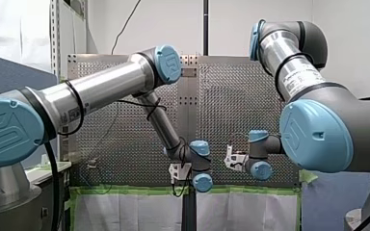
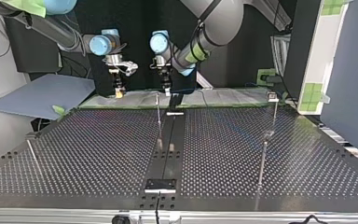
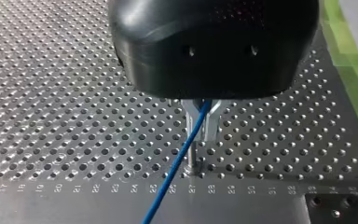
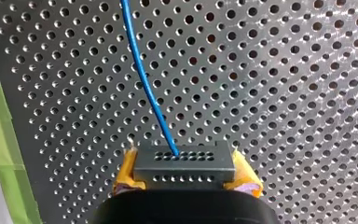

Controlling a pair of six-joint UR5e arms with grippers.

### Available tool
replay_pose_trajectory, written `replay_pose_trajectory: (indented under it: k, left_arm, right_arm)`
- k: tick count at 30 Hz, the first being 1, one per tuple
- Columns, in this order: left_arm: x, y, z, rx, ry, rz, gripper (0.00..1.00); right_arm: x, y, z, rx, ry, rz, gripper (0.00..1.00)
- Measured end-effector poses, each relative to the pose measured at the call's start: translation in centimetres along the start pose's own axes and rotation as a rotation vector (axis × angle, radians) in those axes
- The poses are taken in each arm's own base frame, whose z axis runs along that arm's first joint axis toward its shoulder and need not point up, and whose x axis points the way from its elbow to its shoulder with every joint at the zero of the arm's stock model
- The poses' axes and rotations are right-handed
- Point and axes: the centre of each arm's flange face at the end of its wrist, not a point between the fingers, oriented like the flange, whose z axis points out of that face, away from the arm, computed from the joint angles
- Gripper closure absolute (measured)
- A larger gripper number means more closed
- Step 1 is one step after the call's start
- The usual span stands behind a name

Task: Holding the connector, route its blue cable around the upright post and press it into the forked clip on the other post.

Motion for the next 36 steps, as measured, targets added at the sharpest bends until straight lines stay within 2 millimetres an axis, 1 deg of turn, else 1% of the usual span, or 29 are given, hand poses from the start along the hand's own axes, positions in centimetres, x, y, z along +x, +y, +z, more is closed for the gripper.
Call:
replay_pose_trajectory:
  k: [7, 13, 20, 36]
  left_arm:
    - [-0.6, -0.2, -0.5, 0.001, 0.027, 0.031, 0.95]
    - [-0.9, -0.4, -0.3, 0.008, 0.05, 0.066, 0.95]
    - [-1.3, -0.8, 0.3, 0.031, 0.057, 0.086, 0.95]
    - [-1.8, -1.1, 1.8, 0.057, 0.044, 0.071, 0.95]
  right_arm:
    - [0.2, 0.2, 0.3, -0.003, 0.003, 0.002, 1.0]
    - [0.4, 0.5, 0.8, -0.004, 0.006, 0.006, 1.0]
    - [0.6, 0.5, 1.1, -0.006, 0.004, 0.006, 1.0]
    - [0.7, 0.6, 1.5, -0.008, 0.003, 0.007, 1.0]
